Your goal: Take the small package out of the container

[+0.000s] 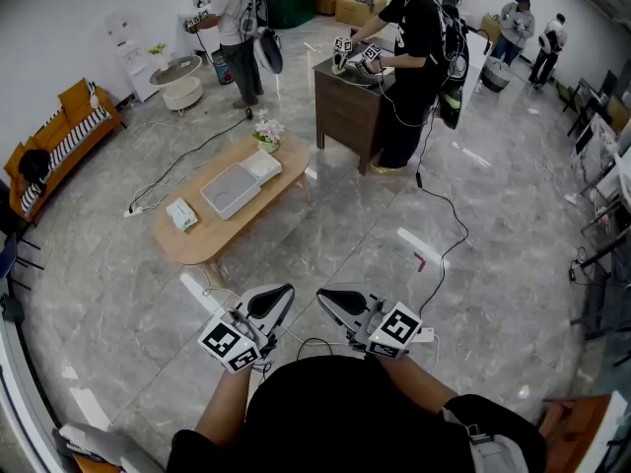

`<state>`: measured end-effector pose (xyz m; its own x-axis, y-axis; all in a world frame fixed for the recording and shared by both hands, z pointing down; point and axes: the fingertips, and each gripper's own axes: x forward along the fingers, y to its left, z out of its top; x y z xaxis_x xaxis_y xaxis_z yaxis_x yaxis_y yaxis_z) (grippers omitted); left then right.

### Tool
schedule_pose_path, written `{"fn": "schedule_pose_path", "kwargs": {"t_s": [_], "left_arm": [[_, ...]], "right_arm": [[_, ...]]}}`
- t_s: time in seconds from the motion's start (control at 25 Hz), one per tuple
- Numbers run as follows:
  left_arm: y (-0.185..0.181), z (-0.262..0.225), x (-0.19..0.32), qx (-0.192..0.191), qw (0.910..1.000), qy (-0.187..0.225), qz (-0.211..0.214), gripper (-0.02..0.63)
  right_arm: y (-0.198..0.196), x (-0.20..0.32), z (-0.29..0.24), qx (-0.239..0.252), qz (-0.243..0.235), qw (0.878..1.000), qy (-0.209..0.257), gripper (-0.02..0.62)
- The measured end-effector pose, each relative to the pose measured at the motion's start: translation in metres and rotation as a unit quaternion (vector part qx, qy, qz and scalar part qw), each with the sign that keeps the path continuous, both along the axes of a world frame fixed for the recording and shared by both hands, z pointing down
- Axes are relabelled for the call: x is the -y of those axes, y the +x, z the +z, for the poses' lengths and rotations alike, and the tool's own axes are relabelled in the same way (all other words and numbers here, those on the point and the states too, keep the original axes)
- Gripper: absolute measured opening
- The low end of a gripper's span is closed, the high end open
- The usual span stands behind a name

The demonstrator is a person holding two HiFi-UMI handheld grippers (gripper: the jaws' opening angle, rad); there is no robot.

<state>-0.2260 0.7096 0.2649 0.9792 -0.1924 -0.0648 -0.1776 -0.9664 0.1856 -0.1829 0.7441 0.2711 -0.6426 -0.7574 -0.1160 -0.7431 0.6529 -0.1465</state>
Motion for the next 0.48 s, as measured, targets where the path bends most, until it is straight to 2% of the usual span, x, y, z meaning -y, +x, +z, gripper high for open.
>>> {"fn": "schedule_pose_path", "kwargs": {"t_s": [0.48], "left_arm": [[0.006,0.022,-0.03,0.006,0.9991,-0.039,-0.01,0.018]], "right_arm": [[0.016,-0.027,0.005,0.002,-0.016,1.0,-0.008,0.011]]}}
